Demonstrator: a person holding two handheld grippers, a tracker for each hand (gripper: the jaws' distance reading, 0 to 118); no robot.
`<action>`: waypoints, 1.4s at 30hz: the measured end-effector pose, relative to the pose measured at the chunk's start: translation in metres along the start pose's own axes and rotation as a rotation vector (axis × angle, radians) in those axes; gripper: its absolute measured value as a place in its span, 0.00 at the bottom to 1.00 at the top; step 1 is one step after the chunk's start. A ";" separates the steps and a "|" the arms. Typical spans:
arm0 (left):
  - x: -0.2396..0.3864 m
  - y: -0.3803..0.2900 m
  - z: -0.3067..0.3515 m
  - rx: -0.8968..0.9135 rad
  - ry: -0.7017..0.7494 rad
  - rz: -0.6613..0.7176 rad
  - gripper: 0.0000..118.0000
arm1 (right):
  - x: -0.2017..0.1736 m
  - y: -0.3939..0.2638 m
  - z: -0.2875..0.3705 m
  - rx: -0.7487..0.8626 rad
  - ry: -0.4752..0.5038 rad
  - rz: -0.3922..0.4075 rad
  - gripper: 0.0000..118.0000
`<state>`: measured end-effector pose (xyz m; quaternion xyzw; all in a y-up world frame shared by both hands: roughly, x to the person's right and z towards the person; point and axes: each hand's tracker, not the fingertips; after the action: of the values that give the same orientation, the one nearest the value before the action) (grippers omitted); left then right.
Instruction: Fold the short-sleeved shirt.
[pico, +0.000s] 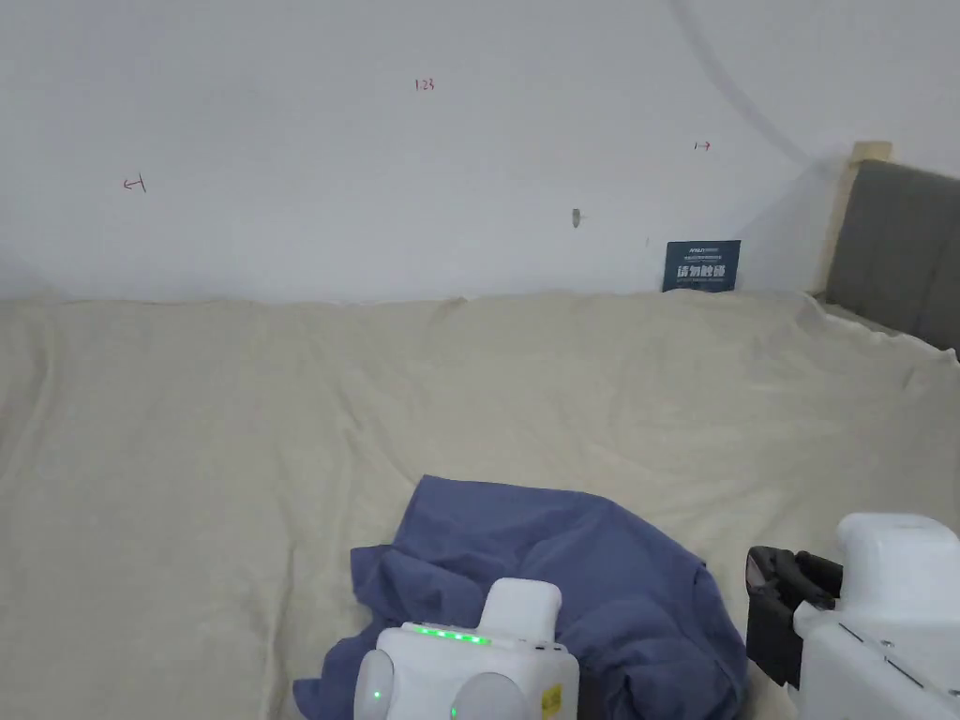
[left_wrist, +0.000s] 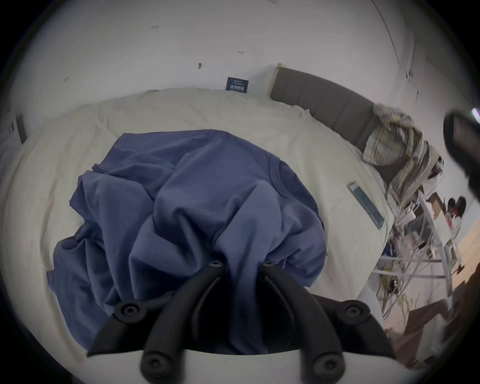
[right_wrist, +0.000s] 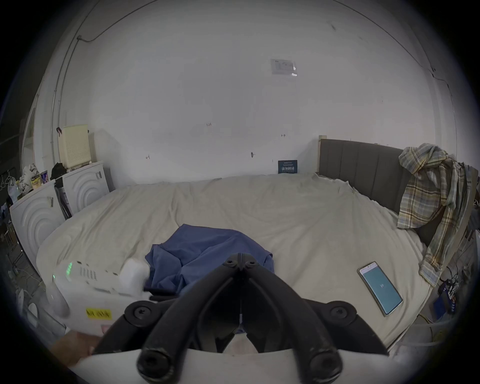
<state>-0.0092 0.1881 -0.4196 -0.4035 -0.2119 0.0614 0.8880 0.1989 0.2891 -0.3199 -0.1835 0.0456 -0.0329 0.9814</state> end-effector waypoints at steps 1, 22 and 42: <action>-0.003 0.003 0.003 -0.002 0.001 0.003 0.21 | 0.000 -0.001 -0.001 -0.003 0.001 -0.003 0.00; -0.112 -0.010 0.186 0.210 0.401 0.070 0.04 | -0.052 -0.007 -0.005 -0.032 0.127 0.056 0.00; -0.145 0.067 0.063 0.090 0.352 0.012 0.07 | -0.056 0.001 -0.053 -0.085 0.095 0.078 0.00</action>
<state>-0.1632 0.2358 -0.4797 -0.3692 -0.0477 0.0042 0.9281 0.1381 0.2756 -0.3648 -0.2212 0.1006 -0.0014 0.9700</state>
